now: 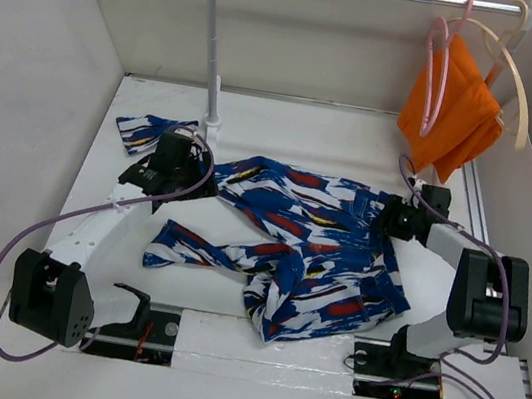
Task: Place the trousers on the hanger
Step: Flatten out the trousers at the center of the board.
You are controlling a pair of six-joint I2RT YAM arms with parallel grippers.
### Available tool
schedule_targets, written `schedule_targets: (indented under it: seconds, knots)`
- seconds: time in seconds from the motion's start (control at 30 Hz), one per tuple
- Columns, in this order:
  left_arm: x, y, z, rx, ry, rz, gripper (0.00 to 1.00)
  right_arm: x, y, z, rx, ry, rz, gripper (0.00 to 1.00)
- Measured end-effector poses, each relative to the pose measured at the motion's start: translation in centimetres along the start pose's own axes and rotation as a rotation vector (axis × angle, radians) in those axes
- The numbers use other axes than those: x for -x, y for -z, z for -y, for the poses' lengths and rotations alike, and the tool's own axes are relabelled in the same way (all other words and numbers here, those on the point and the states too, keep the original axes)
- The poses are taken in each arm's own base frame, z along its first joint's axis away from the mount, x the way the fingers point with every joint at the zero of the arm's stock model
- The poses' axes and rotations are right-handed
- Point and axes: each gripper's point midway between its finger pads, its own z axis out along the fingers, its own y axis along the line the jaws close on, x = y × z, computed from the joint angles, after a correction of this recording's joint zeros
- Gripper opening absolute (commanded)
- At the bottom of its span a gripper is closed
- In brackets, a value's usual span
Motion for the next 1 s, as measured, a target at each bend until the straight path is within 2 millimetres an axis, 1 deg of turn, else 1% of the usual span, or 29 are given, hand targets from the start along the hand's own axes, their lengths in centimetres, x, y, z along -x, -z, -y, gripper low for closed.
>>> schedule_targets:
  seconds: [0.03, 0.07, 0.1, 0.13, 0.23, 0.33, 0.4, 0.47, 0.5, 0.53, 0.57, 0.6, 0.63, 0.67, 0.7, 0.73, 0.77, 0.8, 0.83, 0.9, 0.93, 0.97, 1.0]
  knots:
    - [0.1, 0.0, 0.1, -0.002, 0.0, 0.003, 0.66, 0.1, -0.3, -0.3, 0.018, -0.005, 0.006, 0.4]
    - [0.2, 0.0, 0.1, -0.004, -0.001, 0.006, 0.66, 0.0, -0.5, -0.5, 0.031, -0.012, 0.006, 0.14]
    - [0.3, -0.1, 0.1, -0.005, -0.002, 0.01, 0.66, -0.2, -0.7, -0.5, 0.04, -0.018, 0.01, 0.05]
    - [0.3, -0.1, 0.2, -0.007, -0.003, 0.014, 0.66, -0.3, -0.7, -0.5, 0.045, -0.035, 0.015, 0.0]
    - [0.4, -0.1, 0.1, -0.006, -0.009, 0.018, 0.66, -0.4, 0.1, 0.0, 0.051, -0.087, 0.058, 0.0]
    - [0.5, -0.1, -0.1, 0.004, -0.02, 0.022, 0.66, 0.2, 2.4, 1.2, 0.021, -0.141, 0.117, 0.0]
    - [0.6, -0.1, -0.2, 0.012, -0.025, 0.026, 0.66, 1.6, 4.6, 2.3, -0.024, -0.166, 0.176, 0.0]
    - [0.7, -0.1, -0.4, 0.018, -0.027, 0.03, 0.66, 3.4, 6.8, 3.9, -0.091, -0.177, 0.227, 0.0]
    - [0.7, -0.1, -0.4, 0.02, -0.027, 0.033, 0.67, 4.2, 7.5, 4.5, -0.115, -0.18, 0.244, 0.0]
    - [0.8, -0.1, -0.4, 0.023, -0.027, 0.033, 0.67, 5.9, 8.7, 5.6, -0.157, -0.183, 0.28, 0.0]
    - [1.0, -0.2, -0.5, 0.031, -0.027, 0.039, 0.68, 7.0, 9.5, 6.7, -0.199, -0.186, 0.295, 0.0]
    - [1.0, -0.2, -0.5, 0.034, -0.026, 0.042, 0.68, 8.2, 10.1, 7.8, -0.239, -0.185, 0.307, 0.05]
    - [1.2, -0.2, -0.7, 0.046, -0.025, 0.047, 0.69, 9.3, 10.7, 9.0, -0.283, -0.189, 0.311, 0.16]
    - [1.4, -0.3, -0.8, 0.056, -0.022, 0.056, 0.69, 10.3, 11.0, 10.1, -0.323, -0.192, 0.313, 0.4]
    - [1.6, -0.4, -1.1, 0.07, -0.015, 0.064, 0.7, 11.1, 11.2, 11.2, -0.361, -0.198, 0.313, 0.53]
    - [1.8, -0.5, -1.4, 0.082, -0.005, 0.068, 0.7, 11.8, 11.3, 12.1, -0.396, -0.196, 0.316, 0.64]
    - [2.0, -0.5, -1.8, 0.095, 0.01, 0.075, 0.7, 12.2, 11.4, 13.0, -0.425, -0.198, 0.316, 0.73]
    - [2.3, -0.6, -2.2, 0.111, 0.028, 0.084, 0.7, 12.4, 11.5, 13.6, -0.448, -0.2, 0.314, 0.73]
    - [2.6, -0.7, -2.5, 0.122, 0.044, 0.096, 0.72, 12.3, 11.5, 13.8, -0.451, -0.201, 0.309, 0.73]
    - [3.1, -0.9, -3.0, 0.142, 0.077, 0.115, 0.72, 11.9, 11.6, 13.2, -0.428, -0.198, 0.298, 0.61]
    - [3.2, -1.1, -3.1, 0.148, 0.09, 0.116, 0.71, 11.7, 11.5, 12.3, -0.402, -0.185, 0.302, 0.38]
    - [3.1, -1.3, -3.2, 0.152, 0.101, 0.11, 0.66, 11.3, 11.5, 11.2, -0.375, -0.163, 0.301, 0.23]
    - [2.9, -1.6, -3.3, 0.157, 0.108, 0.102, 0.58, 10.7, 11.6, 9.5, -0.335, -0.14, 0.306, 0.12]
